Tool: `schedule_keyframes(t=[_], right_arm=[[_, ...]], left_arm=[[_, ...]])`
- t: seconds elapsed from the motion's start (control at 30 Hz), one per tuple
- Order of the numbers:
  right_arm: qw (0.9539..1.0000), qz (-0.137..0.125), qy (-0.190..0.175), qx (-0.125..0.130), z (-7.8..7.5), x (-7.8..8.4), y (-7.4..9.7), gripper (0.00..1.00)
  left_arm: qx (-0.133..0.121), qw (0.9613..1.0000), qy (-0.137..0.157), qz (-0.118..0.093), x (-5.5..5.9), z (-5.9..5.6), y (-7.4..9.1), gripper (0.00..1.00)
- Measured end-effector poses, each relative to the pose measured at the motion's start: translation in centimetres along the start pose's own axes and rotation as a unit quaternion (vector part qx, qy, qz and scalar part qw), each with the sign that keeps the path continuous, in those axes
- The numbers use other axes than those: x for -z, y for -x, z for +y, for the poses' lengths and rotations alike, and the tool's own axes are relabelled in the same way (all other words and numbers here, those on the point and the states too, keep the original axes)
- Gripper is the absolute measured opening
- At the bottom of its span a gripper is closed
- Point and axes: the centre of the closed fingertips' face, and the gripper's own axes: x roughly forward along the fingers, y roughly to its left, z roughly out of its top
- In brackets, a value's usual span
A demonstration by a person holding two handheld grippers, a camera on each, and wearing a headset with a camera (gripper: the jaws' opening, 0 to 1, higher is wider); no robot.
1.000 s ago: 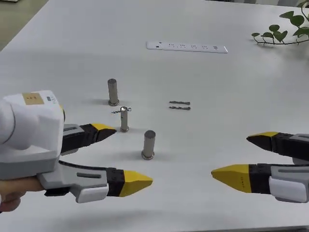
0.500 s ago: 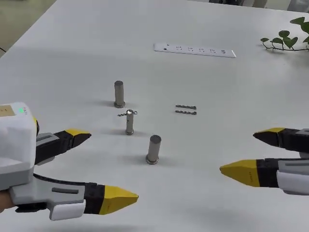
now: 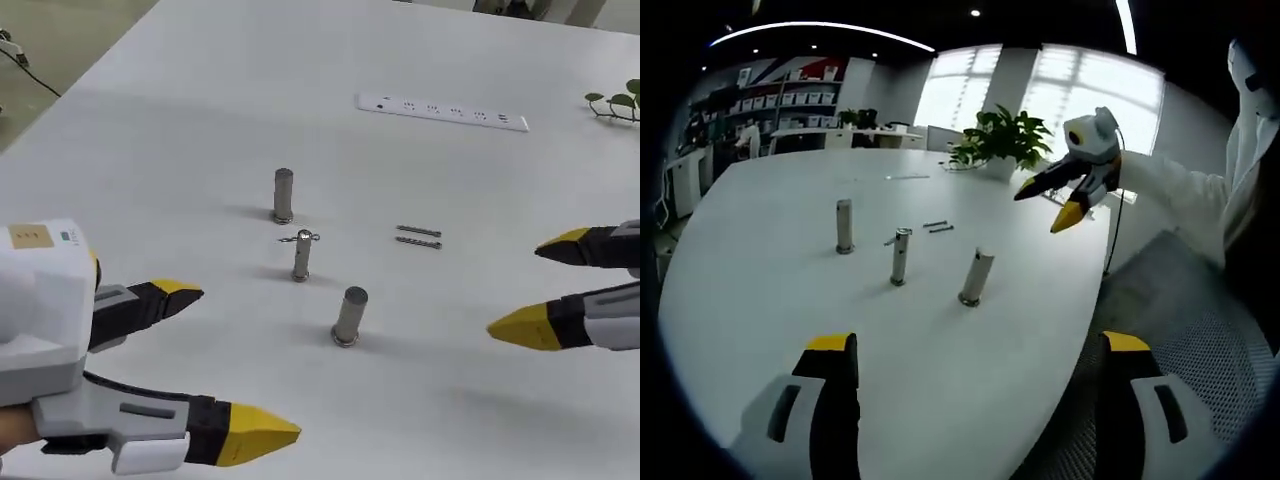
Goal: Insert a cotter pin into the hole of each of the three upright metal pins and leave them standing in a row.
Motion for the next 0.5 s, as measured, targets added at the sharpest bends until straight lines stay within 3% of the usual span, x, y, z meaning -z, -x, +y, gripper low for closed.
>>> schedule_keyframes(t=[0.07,0.13,0.2,0.37,0.43,0.5], right_arm=[[0.9987,0.033,0.038,-0.011,-0.6,0.2,-0.6,0.65],[0.9975,0.051,0.046,-0.018,-1.0,-0.1,-1.1,0.61],[0.9968,0.039,0.067,-0.019,-1.7,-1.3,-1.8,0.62],[0.9948,0.046,0.084,-0.036,-2.8,-2.9,-3.3,0.57],[0.9926,0.053,0.094,-0.056,-2.5,-3.2,-4.0,0.51],[0.9924,0.052,0.094,-0.059,-2.6,-3.6,-4.5,0.43]], left_arm=[[-0.002,1.0,-0.001,0.006,0.3,0.1,0.3,0.99],[-0.006,1.0,-0.002,0.007,0.4,0.3,0.6,0.99],[-0.012,0.9999,0.001,0.001,0.2,0.6,0.9,0.99],[-0.02,0.9997,0.009,-0.006,0.1,0.8,1.3,0.99],[-0.023,0.9996,0.012,-0.007,0.3,0.7,1.5,0.99],[-0.023,0.9996,0.014,-0.008,0.4,0.5,1.6,0.99]])
